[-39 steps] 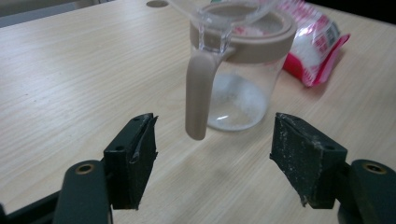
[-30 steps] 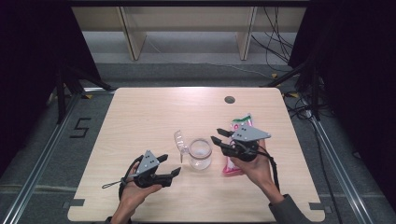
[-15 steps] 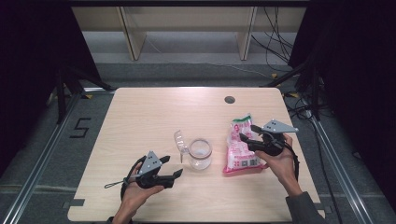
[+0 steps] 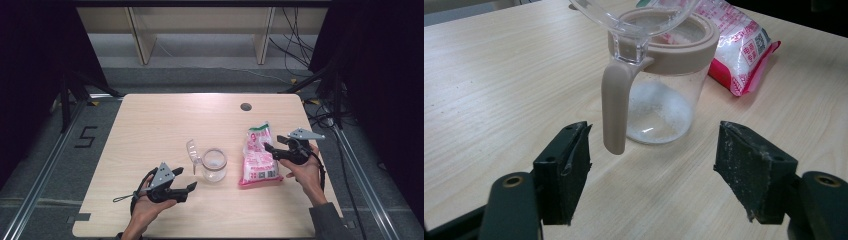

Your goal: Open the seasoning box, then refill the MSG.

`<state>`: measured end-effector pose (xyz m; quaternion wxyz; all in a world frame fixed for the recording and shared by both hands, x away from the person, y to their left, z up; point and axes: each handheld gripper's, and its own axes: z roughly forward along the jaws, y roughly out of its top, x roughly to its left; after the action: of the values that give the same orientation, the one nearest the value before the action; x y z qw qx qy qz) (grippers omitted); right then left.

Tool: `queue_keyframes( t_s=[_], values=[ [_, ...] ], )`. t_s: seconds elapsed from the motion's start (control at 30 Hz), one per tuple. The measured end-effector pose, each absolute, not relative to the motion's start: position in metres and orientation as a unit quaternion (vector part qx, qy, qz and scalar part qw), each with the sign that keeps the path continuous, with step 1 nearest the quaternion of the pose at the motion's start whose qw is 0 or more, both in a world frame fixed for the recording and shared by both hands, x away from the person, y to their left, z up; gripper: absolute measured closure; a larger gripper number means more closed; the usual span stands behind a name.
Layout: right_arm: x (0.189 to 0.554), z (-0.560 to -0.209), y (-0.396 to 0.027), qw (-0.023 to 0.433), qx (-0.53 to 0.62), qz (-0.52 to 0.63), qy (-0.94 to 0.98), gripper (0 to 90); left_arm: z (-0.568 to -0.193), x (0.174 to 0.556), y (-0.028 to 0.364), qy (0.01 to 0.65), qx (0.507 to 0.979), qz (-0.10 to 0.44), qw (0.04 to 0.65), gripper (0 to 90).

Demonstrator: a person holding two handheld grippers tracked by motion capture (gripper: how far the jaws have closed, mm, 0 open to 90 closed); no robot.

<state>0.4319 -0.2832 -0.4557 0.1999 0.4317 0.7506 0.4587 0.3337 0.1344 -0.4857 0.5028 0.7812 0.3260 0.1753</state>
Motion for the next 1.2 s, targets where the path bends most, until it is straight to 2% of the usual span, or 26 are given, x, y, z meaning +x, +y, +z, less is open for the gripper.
queue_keyframes(
  t_s=[0.57,0.87,0.93,1.03,1.2],
  values=[
    [0.448,-0.478,-0.285,0.164,0.468,0.442,0.747,36.6,-0.486,0.335,0.132,0.328,0.782,0.167,0.503,29.0],
    [0.453,-0.482,-0.285,0.179,0.452,0.433,0.759,36.7,-0.487,0.334,0.132,0.327,0.784,0.168,0.500,29.0],
    [0.453,-0.482,-0.282,0.161,0.467,0.435,0.752,36.6,-0.486,0.334,0.131,0.326,0.783,0.166,0.503,29.0],
    [0.454,-0.483,-0.283,0.173,0.455,0.435,0.757,36.5,-0.486,0.333,0.131,0.326,0.782,0.169,0.503,29.0],
    [0.457,-0.483,-0.282,0.164,0.453,0.439,0.759,36.9,-0.486,0.333,0.129,0.323,0.785,0.167,0.502,29.0]
  ],
)
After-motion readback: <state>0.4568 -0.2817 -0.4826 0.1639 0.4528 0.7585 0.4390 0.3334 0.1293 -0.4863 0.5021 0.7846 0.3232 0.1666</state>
